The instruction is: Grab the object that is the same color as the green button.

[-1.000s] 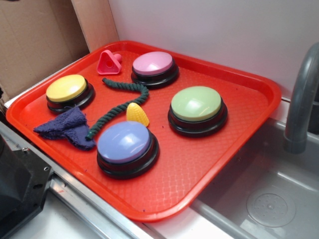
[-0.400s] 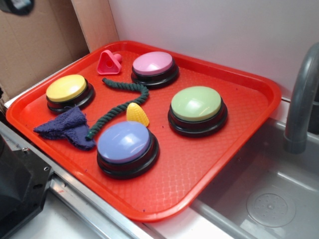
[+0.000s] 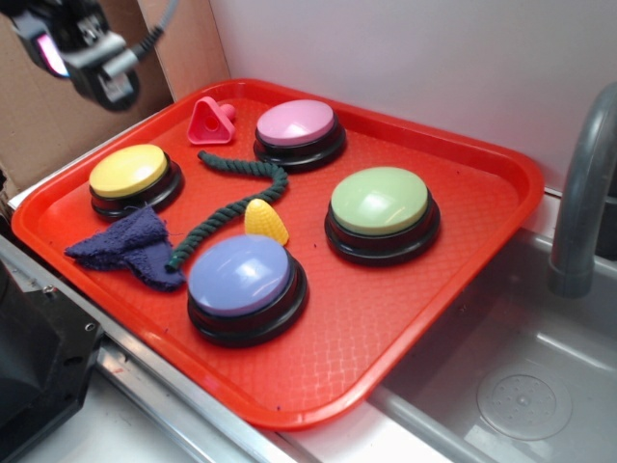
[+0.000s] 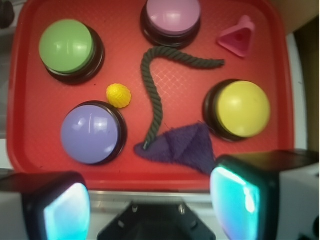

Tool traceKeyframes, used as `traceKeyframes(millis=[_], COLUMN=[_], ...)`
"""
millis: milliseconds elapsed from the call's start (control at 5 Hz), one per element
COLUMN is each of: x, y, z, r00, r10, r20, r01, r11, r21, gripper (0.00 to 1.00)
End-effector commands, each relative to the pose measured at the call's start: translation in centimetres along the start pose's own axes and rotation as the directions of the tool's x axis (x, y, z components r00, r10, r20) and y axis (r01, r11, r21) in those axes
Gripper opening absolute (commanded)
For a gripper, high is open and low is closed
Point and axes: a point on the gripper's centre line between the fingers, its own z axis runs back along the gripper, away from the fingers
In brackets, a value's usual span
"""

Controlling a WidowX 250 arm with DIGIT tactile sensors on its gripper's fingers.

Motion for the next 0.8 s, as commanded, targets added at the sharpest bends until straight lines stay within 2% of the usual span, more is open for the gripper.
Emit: traceKeyframes(millis=[0,200,400,600], x=[2.0,3.0,4.1,4.9], y=[1.8,2.1,2.2,1.9], z=[-5.5,-7.7,-9.7,-11.0], r00=[0.997,0.999,1.0,1.0], r10=[0.066,0.027,0.004,0.008], r20=[0.033,0.034,0.017,0.009], r01=[-0.067,-0.029,-0.005,-0.009], r11=[0.997,0.996,0.998,0.994], r21=[0.029,0.079,0.061,0.108], gripper=[1.0,1.0,1.0,1.0])
